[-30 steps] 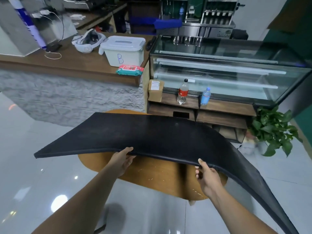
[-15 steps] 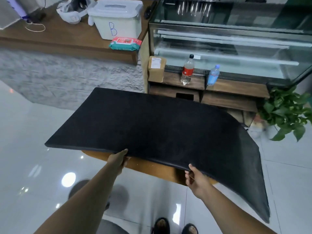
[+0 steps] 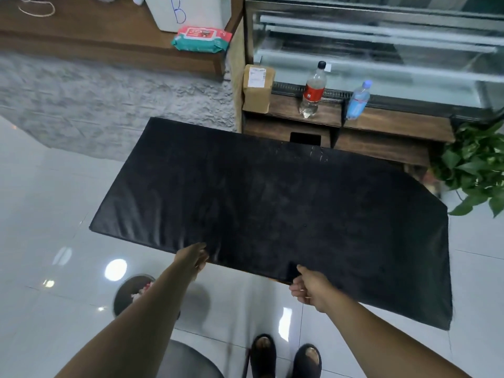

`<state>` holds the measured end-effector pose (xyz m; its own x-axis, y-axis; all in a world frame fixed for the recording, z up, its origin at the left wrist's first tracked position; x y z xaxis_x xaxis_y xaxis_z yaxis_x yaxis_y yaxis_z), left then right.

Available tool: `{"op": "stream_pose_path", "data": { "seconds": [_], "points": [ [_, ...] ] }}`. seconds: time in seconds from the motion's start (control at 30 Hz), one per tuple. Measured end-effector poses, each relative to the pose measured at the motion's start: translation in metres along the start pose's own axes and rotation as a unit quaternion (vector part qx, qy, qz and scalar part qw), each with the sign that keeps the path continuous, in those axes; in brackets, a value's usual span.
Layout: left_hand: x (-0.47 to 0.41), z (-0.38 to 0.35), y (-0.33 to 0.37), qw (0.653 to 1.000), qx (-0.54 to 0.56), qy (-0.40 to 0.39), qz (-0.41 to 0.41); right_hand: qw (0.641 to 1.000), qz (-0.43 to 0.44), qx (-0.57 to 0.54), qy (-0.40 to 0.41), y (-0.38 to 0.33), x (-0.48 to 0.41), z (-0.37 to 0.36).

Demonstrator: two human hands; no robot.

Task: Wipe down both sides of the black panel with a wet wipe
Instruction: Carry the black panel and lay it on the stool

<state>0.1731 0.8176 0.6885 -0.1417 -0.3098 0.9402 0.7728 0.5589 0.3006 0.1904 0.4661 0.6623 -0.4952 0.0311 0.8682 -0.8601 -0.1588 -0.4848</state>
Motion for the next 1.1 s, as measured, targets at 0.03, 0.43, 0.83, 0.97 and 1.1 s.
{"op": "stream_pose_path", "data": {
  "seconds": [0.03,0.43,0.83,0.97,1.1],
  "points": [
    [0.001,-0.001,0.004,1.000,-0.003,-0.005,-0.005,1.000,0.013,0.007,0.000,-0.008,0.000,-0.002],
    [0.036,-0.013,0.044,0.994,-0.067,-0.049,-0.069,0.995,0.097,0.018,0.006,-0.080,0.021,-0.013],
    [0.105,-0.043,0.137,0.987,-0.065,-0.052,-0.134,0.982,0.181,0.033,-0.051,-0.214,0.035,-0.007],
    [0.134,-0.063,0.185,0.981,-0.063,-0.043,-0.176,0.971,0.223,0.047,-0.071,-0.278,0.033,-0.005],
    [0.158,-0.081,0.229,0.974,-0.053,-0.046,-0.217,0.959,0.268,0.051,-0.079,-0.343,0.034,-0.004]
  ]
}}
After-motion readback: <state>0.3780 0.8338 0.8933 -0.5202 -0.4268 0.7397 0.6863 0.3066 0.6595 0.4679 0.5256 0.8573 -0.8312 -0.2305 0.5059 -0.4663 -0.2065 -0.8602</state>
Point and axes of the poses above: each hand's wrist, its own x-axis away from the middle knuckle, its own z-axis out of the back of the hand, y = z × x, the point moved 4 cm from there along -x, towards the middle knuckle, and after that the axes turned 11 degrees about z, right-handed, at the moved point
